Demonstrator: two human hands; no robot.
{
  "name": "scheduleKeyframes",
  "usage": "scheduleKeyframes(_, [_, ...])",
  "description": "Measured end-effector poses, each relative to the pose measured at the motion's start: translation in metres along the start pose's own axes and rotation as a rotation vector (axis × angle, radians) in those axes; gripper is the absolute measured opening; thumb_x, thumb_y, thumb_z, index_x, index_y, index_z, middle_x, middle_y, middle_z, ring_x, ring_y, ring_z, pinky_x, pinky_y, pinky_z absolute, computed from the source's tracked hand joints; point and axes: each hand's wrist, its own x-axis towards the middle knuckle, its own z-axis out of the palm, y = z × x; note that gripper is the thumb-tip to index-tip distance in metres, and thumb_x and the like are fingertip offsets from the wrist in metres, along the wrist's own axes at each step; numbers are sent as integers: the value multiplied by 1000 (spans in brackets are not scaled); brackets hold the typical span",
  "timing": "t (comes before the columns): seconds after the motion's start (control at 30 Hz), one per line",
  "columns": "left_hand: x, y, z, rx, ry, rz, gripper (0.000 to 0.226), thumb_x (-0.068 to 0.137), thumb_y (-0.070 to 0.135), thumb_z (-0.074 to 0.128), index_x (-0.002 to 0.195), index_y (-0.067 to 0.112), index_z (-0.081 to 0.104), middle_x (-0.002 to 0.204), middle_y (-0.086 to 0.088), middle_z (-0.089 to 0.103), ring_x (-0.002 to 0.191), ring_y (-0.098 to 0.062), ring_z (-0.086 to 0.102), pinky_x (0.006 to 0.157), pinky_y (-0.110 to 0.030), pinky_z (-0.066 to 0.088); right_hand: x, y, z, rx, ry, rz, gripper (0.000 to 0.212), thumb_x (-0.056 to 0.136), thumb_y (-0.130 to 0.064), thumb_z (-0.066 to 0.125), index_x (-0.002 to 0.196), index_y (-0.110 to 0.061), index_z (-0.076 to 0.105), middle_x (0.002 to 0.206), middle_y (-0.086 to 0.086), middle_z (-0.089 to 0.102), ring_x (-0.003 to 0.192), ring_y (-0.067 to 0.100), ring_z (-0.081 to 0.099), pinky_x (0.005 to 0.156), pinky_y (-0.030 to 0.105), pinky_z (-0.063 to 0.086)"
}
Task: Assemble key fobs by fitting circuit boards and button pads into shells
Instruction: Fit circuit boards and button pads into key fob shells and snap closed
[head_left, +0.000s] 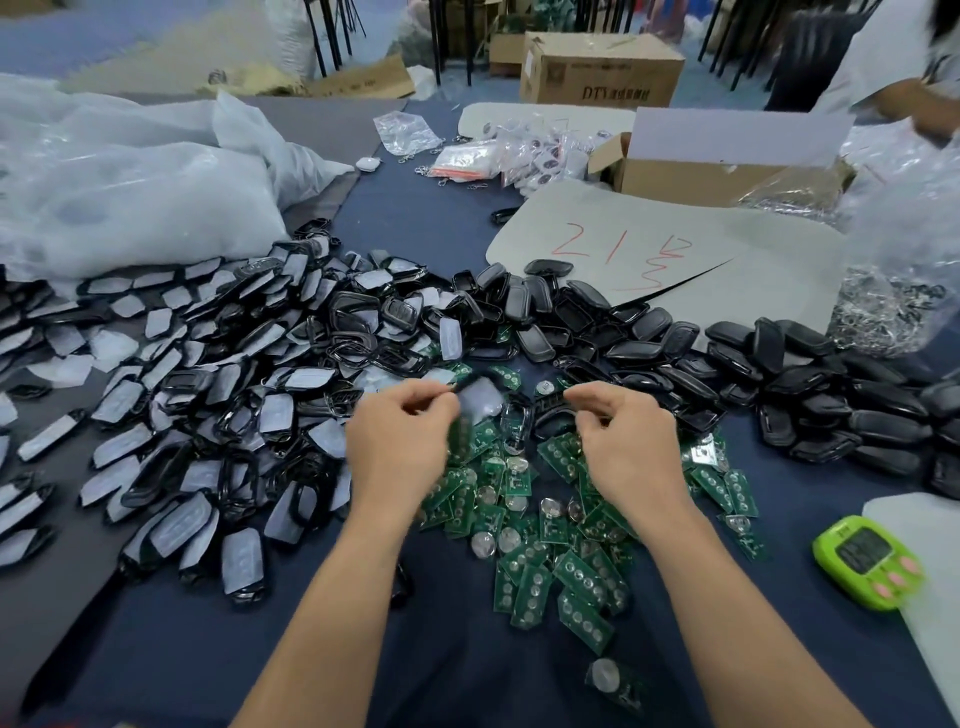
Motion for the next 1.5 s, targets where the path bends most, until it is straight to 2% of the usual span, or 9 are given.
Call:
scheduleKeyframes(0.13, [17,-6,-20,74,187,-139,10,90,33,73,85,40,77,84,16,75,83,-12,70,79,-34,58,11,-4,-3,-427,-224,38,41,97,-27,66,137,-36,62,108,5,71,94,27,67,92,41,56])
scheduleKeyframes(0.27, [13,-4,-8,271,275,71,30,92,23,70,122,28,75,118,-1,74,115,-23,58,96,-41,45,8,-8,3,-488,-209,-13,19,96,-20,64,94,-38,66,105,2,68,95,27,61,89,42,54])
scheduleKeyframes(0.5, [45,36,52,590,-146,361,48,97,8,61,141,27,63,140,-3,61,132,-24,51,114,-39,37,-8,-1,-6,-516,-10,-105,14,89,-35,75,86,-38,62,100,-8,61,105,20,49,94,30,29])
scheduleKeyframes(0.7, [82,37,79,1088,-234,514,46,95,19,59,140,17,54,137,-8,57,131,-31,50,110,-43,35,-9,5,-10,-641,-226,-191,28,88,-52,73,106,-34,62,128,-17,59,129,17,46,109,35,24])
scheduleKeyframes(0.83, [102,41,74,1021,-188,561,33,94,26,68,127,25,69,120,-2,70,116,-25,62,103,-40,38,-9,6,-2,-529,-233,-242,16,88,-31,78,90,-35,62,146,-13,57,137,11,35,110,23,12])
scheduleKeyframes(0.97, [93,36,60,619,-83,494,14,92,25,72,104,28,80,100,8,78,91,-17,66,102,-37,41,-14,9,-2,-158,-99,-131,31,89,-17,75,78,-35,53,109,-15,69,102,11,59,82,26,43])
scheduleKeyframes(1.2, [44,31,44,-181,-183,1,17,93,19,73,106,27,81,85,15,77,52,-9,71,46,-14,47,-4,2,-19,668,-61,215,18,97,-5,66,95,-22,64,77,12,77,45,16,49,49,28,44])
scheduleKeyframes(1.33, [41,26,45,567,-95,174,25,93,42,69,117,42,76,108,17,77,90,-10,71,78,-30,58,-5,1,-13,720,-71,243,23,91,6,68,90,-13,79,76,13,76,58,13,63,55,23,51])
scheduleKeyframes(1.5, [55,49,78,510,-206,513,41,94,28,69,135,25,68,150,5,57,141,-21,45,118,-37,33,-8,-2,-5,938,-38,277,18,88,5,73,84,-10,83,90,13,79,84,20,76,81,29,63])
